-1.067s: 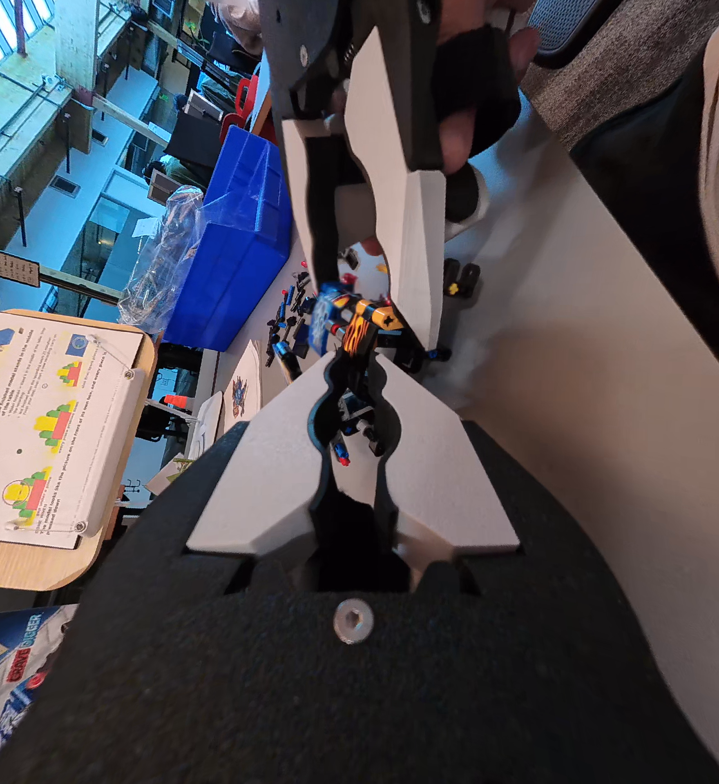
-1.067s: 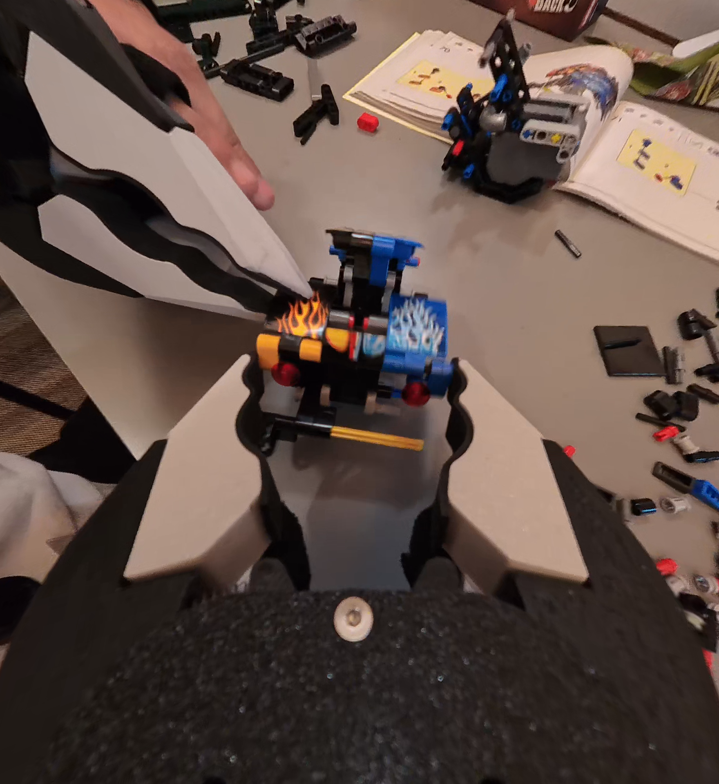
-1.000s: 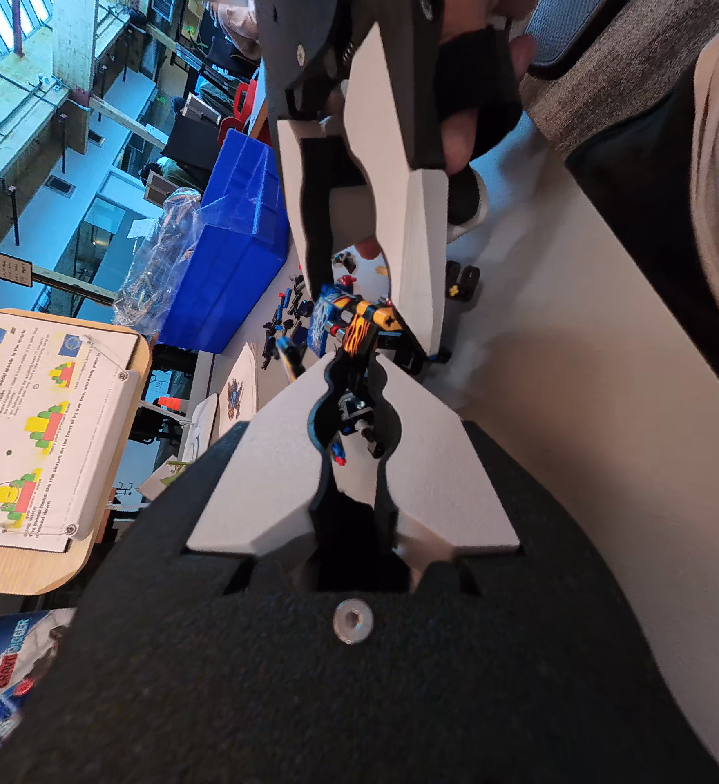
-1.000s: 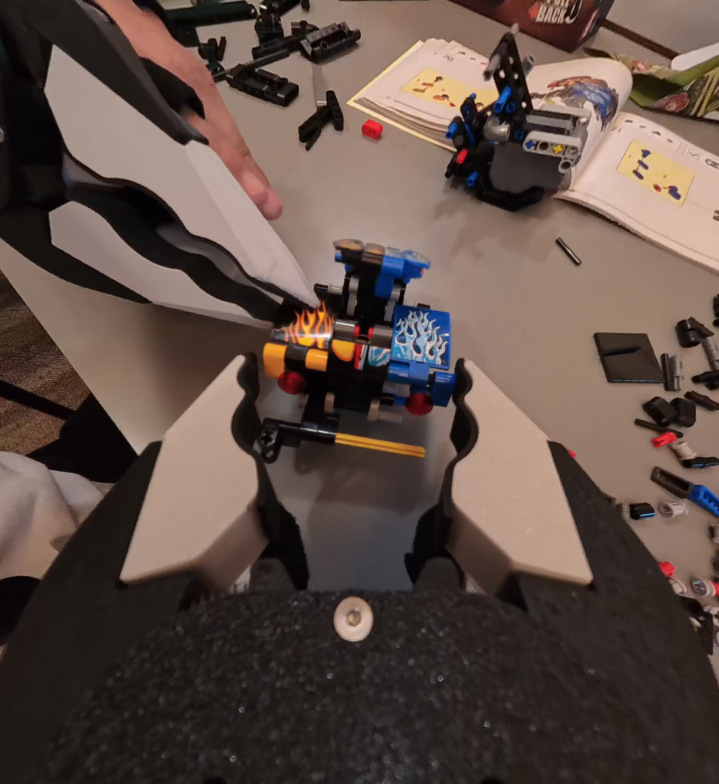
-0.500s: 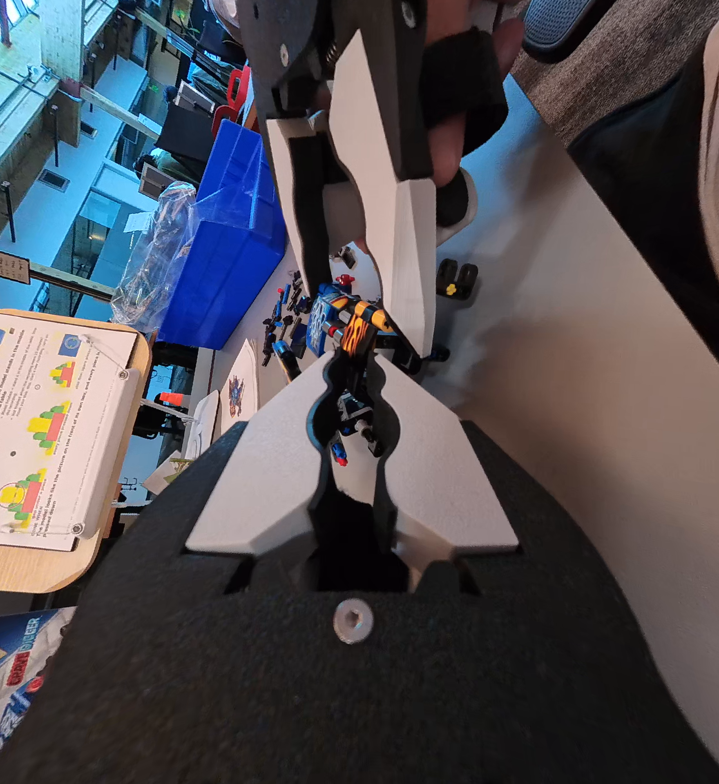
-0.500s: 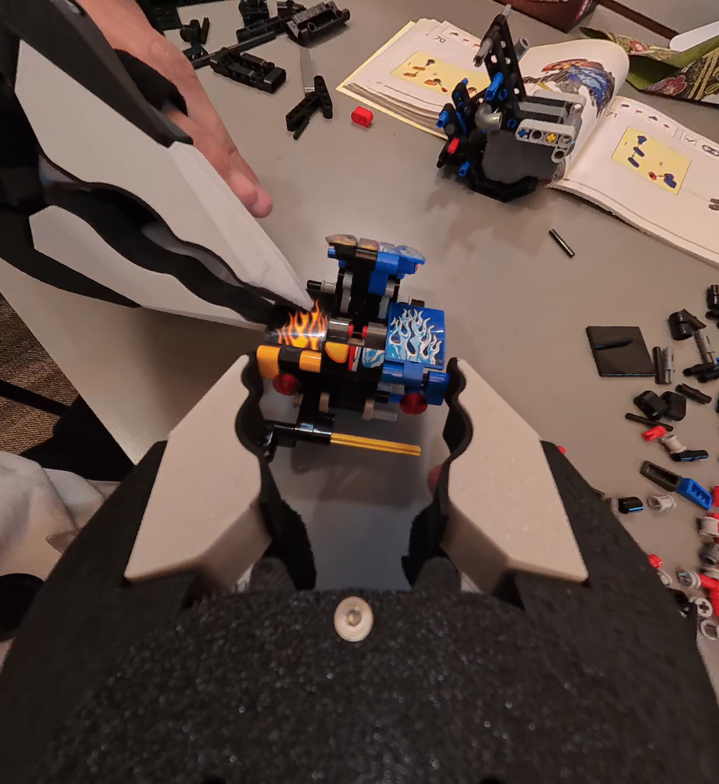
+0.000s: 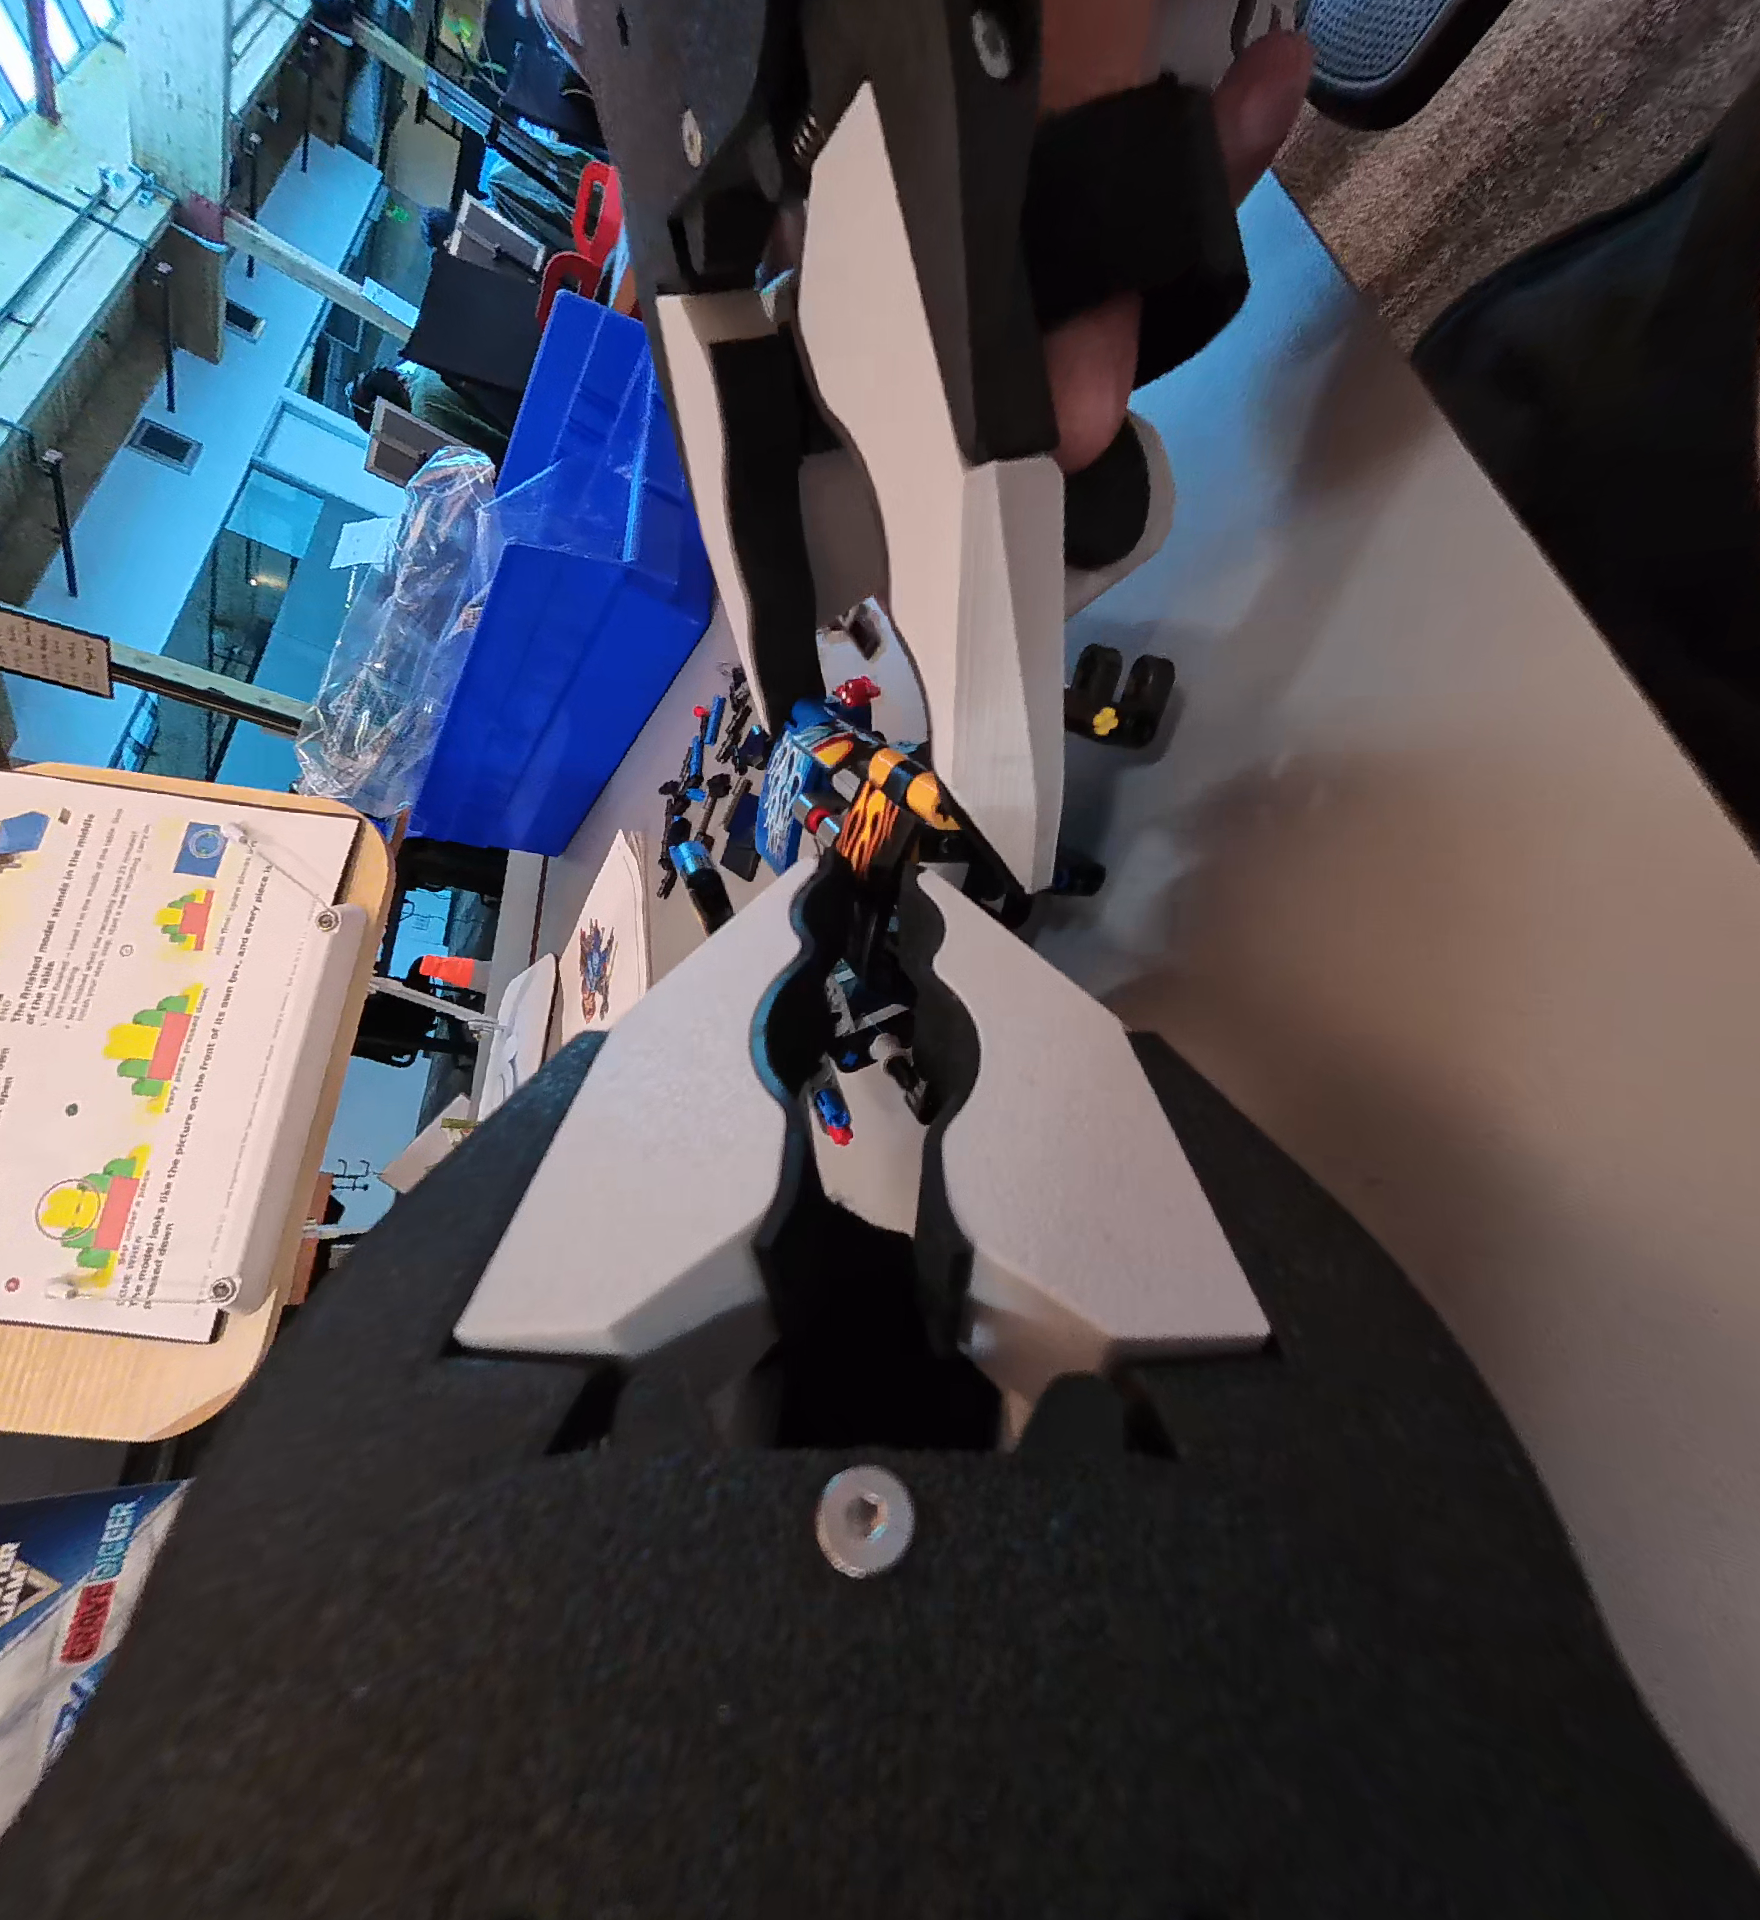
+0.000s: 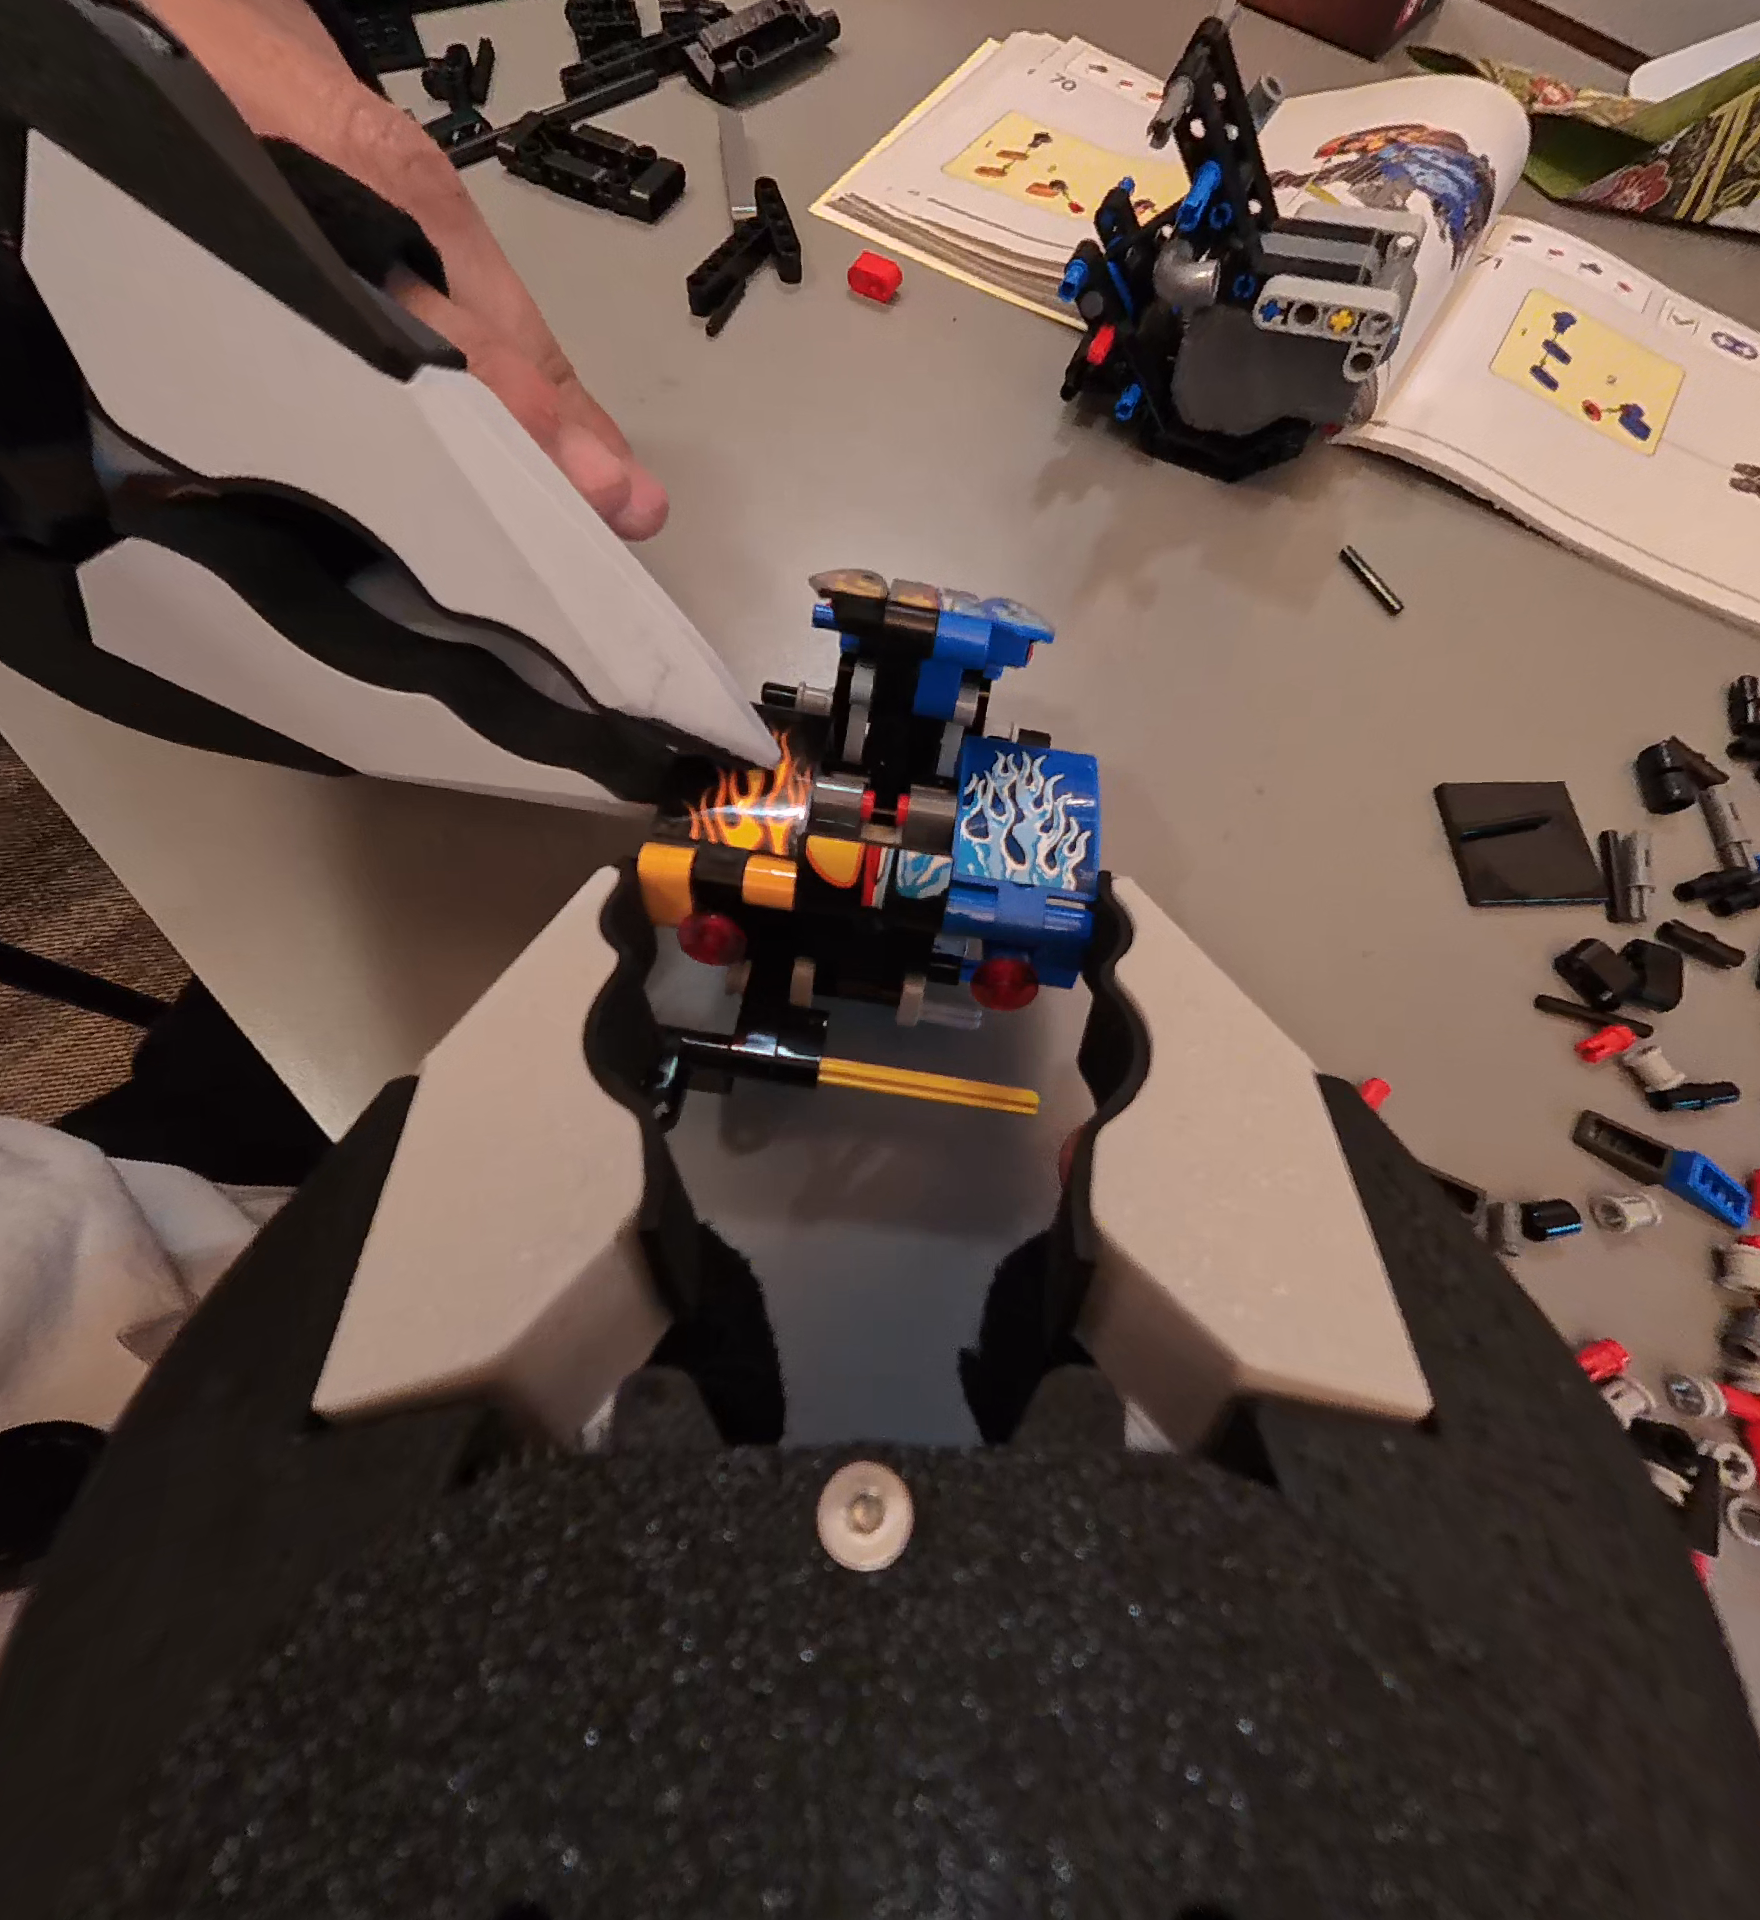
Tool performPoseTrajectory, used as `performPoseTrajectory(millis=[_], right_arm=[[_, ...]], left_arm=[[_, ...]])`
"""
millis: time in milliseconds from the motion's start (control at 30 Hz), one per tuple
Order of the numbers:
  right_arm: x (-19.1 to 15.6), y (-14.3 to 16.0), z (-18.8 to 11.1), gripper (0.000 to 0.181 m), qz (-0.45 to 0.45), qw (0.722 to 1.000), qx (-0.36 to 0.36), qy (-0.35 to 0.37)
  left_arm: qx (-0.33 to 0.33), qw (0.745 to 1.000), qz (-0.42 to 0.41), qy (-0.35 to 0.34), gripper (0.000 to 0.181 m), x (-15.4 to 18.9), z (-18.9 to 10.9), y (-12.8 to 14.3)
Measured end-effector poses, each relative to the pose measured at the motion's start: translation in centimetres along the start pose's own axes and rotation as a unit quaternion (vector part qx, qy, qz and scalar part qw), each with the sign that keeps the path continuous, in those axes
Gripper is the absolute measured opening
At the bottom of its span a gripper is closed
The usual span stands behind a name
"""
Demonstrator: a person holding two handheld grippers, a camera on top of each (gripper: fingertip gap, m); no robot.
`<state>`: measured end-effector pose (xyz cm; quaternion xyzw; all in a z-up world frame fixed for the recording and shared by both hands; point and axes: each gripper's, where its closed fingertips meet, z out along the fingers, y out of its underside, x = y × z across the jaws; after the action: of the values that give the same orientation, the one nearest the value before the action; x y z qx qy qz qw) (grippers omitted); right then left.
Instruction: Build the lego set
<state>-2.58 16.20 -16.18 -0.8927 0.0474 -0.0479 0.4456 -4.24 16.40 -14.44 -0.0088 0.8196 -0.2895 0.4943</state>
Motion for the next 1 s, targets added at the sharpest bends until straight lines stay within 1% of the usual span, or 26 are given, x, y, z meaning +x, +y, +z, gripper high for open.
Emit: performPoseTrajectory(millis=[67,133,167,233,300,367,433,467,633,733,800,867,933,1000], right_arm=[[0.0,-0.2,0.0,0.083,0.012,1.0,0.005,-0.003],[-0.3,-0.3,0.0,0.085,0.0,1.0,0.012,-0.012],[-0.4,-0.4,-0.3,0.089,-0.009,1.0,0.021,-0.022],[-1.0,-0.8,-0.9,0.087,-0.003,0.997,0.038,-0.066],[0.0,-1.2,-1.2,0.079,0.027,0.996,0.052,-0.063],[-0.4,-1.5,-1.3,0.079,0.029,0.995,0.063,-0.076],[0.0,-1.2,-0.9,0.081,0.005,0.997,0.058,-0.046],[-0.2,-1.3,-0.9,0.079,-0.002,0.997,0.062,-0.046],[-0.5,-2.0,-1.0,0.077,0.037,0.994,0.087,-0.06],[-0.3,-1.8,-1.1,0.075,0.013,0.994,0.086,-0.072],[1.4,-2.0,-1.3,0.077,0.0,0.995,0.083,-0.055],[3.1,-2.4,-1.6,0.077,-0.011,0.995,0.082,-0.059],[5.4,-2.8,-1.5,0.076,-0.021,0.996,0.075,-0.053],[8.2,-3.8,-1.2,0.071,-0.033,0.996,0.075,-0.043]], left_arm=[[0.002,1.0,0.006,-0.005,0.006,-0.2,-0.1,0.1],[0.004,1.0,0.01,-0.009,0.006,-0.3,-0.3,0.4],[0.006,1.0,0.013,-0.013,0.006,-0.4,-0.5,0.5],[0.01,1.0,0.01,-0.015,0.005,-0.6,-0.8,0.8],[0.014,1.0,0.005,-0.017,0.004,-0.8,-0.9,0.8],[0.014,1.0,0.008,-0.019,0.004,-0.8,-0.9,0.8],[0.014,1.0,0.013,-0.02,0.004,-0.7,-0.8,0.8],[0.011,1.0,0.011,-0.019,0.005,-0.7,-0.8,0.9],[0.011,1.0,0.011,-0.012,0.006,-0.4,-0.7,0.9],[0.01,1.0,0.007,-0.014,0.007,-0.6,-0.8,1.2],[0.006,1.0,0.01,-0.011,0.007,-0.8,-1.0,1.8],[0.002,1.0,0.016,-0.013,0.007,-1.1,-1.4,2.8],[-0.007,0.999,0.031,-0.016,0.007,-1.6,-2.0,3.9],[-0.012,1.0,0.026,-0.014,0.009,-2.0,-2.5,4.9]])
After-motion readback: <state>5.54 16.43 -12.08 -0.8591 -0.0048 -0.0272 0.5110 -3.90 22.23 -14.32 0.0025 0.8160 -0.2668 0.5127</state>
